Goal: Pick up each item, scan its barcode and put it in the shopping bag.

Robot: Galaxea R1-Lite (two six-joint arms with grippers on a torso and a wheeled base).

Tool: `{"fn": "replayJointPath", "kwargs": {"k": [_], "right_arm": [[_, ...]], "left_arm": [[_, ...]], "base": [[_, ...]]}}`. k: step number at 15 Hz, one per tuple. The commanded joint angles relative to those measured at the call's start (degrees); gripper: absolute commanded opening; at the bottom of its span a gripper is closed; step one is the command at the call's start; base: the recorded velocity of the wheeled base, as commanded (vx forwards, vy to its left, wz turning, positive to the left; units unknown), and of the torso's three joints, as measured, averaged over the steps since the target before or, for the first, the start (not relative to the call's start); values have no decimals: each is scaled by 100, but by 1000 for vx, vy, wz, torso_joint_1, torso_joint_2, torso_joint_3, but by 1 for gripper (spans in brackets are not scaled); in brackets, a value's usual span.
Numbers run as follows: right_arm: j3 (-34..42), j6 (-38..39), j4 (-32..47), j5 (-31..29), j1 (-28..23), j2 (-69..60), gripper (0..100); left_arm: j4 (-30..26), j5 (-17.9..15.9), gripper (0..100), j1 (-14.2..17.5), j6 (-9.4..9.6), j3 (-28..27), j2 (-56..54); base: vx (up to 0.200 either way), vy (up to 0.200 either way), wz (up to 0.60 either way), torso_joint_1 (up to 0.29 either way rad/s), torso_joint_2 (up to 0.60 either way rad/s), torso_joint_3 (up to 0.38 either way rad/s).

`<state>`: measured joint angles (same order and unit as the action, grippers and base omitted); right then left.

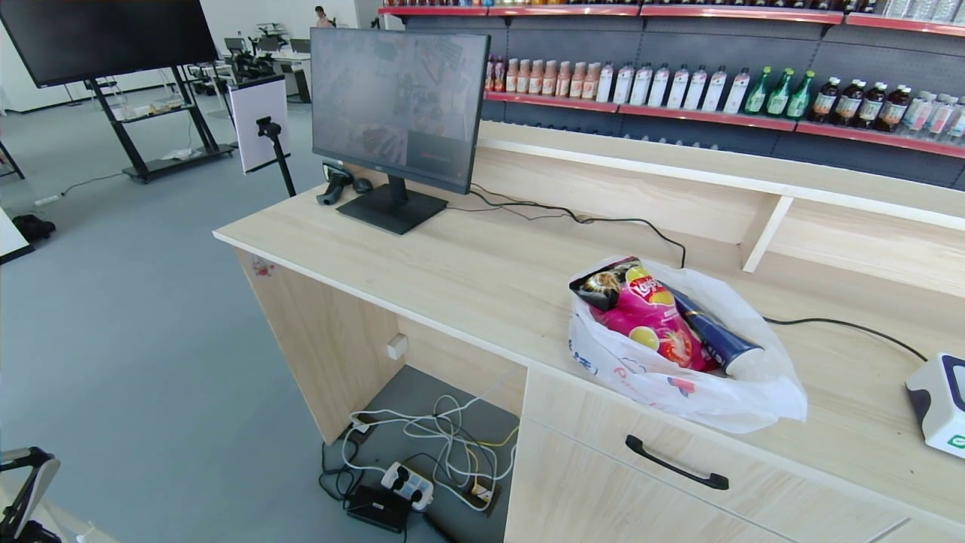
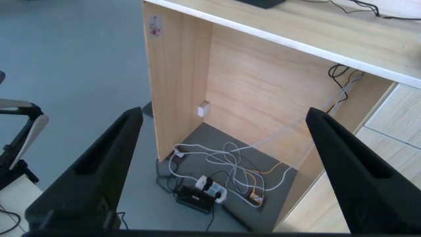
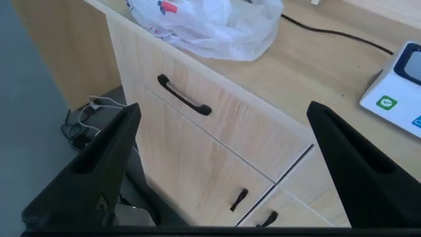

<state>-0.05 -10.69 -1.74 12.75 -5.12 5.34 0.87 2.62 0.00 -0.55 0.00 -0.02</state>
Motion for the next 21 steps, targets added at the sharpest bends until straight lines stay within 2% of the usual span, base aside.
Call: {"fn": "replayJointPath", "kwargs": {"k": [1, 5, 6, 7, 9, 11, 13, 18, 21], "right_arm": [[5, -126, -28, -1, 81, -7, 100], [5, -232, -37, -62, 81, -15, 100], [5, 621, 148, -976, -112, -7, 100], [5, 867, 209, -1099, -94, -7, 100], [5, 489, 192, -1064, -94, -7, 100], [5, 1069, 192, -1091, -94, -7, 100], [5, 770, 209, -1082, -94, -7, 100], [5, 832, 201, -1082, -86, 2, 100], [5, 849, 201, -1073, -77, -7, 100]], "left_arm": [[1, 2, 100, 0, -7, 0, 2], [1, 2, 100, 0, 20, 0, 2], [1, 2, 100, 0, 20, 0, 2], [1, 2, 100, 0, 20, 0, 2], [1, 2, 100, 0, 20, 0, 2], [1, -7, 100, 0, 20, 0, 2], [1, -7, 100, 0, 20, 0, 2], [1, 2, 100, 0, 20, 0, 2], [-7, 2, 100, 0, 11, 0, 2]], "base": [[0, 0, 0, 0, 0, 0], [0, 0, 0, 0, 0, 0], [0, 0, 0, 0, 0, 0], [0, 0, 0, 0, 0, 0], [0, 0, 0, 0, 0, 0], [0, 0, 0, 0, 0, 0], [0, 0, 0, 0, 0, 0], [0, 0, 0, 0, 0, 0], [0, 0, -600, 1, 4, 5]]}}
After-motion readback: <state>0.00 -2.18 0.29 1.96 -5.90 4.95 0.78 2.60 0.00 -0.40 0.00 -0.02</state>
